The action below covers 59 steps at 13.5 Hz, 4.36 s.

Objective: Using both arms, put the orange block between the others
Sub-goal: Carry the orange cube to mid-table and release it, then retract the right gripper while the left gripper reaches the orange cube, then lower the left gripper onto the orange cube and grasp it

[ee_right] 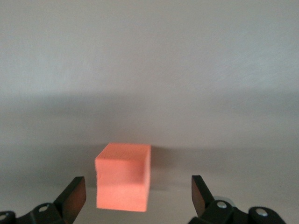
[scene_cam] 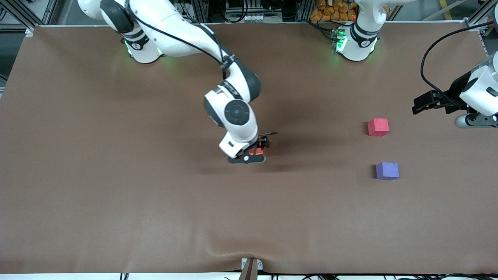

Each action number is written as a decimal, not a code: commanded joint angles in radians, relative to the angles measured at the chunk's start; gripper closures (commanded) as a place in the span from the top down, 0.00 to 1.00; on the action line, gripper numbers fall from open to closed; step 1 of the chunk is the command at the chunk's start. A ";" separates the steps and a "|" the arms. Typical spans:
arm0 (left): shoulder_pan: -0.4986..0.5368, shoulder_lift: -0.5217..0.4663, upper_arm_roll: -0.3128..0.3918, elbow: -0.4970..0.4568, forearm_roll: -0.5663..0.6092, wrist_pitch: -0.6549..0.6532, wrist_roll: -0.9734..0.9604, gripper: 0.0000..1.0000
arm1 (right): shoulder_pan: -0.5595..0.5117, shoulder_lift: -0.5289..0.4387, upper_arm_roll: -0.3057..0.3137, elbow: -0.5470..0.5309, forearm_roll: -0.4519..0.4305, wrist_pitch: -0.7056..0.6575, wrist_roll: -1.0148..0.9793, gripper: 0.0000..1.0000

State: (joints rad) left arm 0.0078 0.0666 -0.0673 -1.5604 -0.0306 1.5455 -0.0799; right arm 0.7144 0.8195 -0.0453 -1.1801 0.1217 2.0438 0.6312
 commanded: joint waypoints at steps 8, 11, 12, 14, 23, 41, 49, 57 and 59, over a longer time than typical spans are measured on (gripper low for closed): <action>-0.113 0.171 -0.012 0.115 -0.005 0.062 -0.121 1.00 | -0.491 -0.484 0.016 -0.349 -0.020 -0.210 -0.462 1.00; -0.175 0.214 -0.012 0.129 -0.006 0.088 -0.193 1.00 | -0.621 -0.649 0.012 -0.427 -0.068 -0.309 -0.591 1.00; -0.204 0.225 -0.012 0.129 -0.006 0.094 -0.219 1.00 | -0.648 -0.690 0.012 -0.431 -0.097 -0.339 -0.628 1.00; -0.274 0.262 -0.012 0.131 -0.005 0.122 -0.312 1.00 | -0.705 -0.753 0.012 -0.423 -0.126 -0.388 -0.691 1.00; -0.465 0.450 -0.012 0.188 -0.006 0.295 -0.549 1.00 | -0.768 -0.823 0.010 -0.392 -0.123 -0.513 -0.723 1.00; -0.697 0.723 0.001 0.201 0.000 0.648 -0.759 1.00 | -0.773 -0.795 0.012 -0.346 -0.109 -0.522 -0.725 1.00; -0.717 0.766 0.001 0.201 -0.002 0.702 -0.781 1.00 | -0.756 -0.783 0.013 -0.345 -0.108 -0.482 -0.723 1.00; -0.732 0.779 0.001 0.191 0.055 0.703 -0.756 0.47 | -0.756 -0.783 0.012 -0.345 -0.097 -0.481 -0.723 1.00; -0.726 0.771 0.001 0.181 0.060 0.696 -0.747 0.21 | -0.759 -0.783 0.012 -0.345 -0.097 -0.481 -0.723 1.00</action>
State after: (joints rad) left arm -0.7111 0.8376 -0.0773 -1.3870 0.0060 2.2467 -0.8353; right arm -0.0484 0.0340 -0.0291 -1.5343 0.0160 1.5628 -0.0930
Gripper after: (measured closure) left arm 0.282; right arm 0.000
